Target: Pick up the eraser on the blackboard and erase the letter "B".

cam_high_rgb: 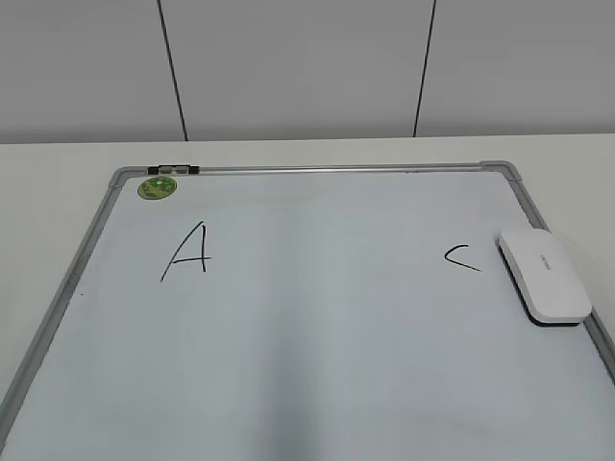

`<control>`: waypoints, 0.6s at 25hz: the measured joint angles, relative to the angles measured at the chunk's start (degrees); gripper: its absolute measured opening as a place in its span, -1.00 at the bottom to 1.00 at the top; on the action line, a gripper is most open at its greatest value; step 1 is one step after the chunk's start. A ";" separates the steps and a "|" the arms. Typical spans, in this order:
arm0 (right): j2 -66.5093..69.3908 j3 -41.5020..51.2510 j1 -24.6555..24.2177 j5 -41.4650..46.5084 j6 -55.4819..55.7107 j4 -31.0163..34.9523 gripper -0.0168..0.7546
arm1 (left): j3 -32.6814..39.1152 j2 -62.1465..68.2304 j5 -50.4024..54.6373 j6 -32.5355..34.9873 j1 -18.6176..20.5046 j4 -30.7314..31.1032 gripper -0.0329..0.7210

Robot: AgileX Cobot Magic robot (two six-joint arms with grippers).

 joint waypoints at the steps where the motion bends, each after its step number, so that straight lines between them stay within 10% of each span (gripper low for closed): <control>1: -1.57 0.00 -1.28 0.13 0.00 0.00 0.58 | 0.00 -0.66 0.11 0.00 0.00 0.00 0.25; 15: -11.13 1.28 -5.34 1.67 -0.11 -0.33 0.58 | 0.00 -5.42 0.45 0.00 2.46 0.00 0.25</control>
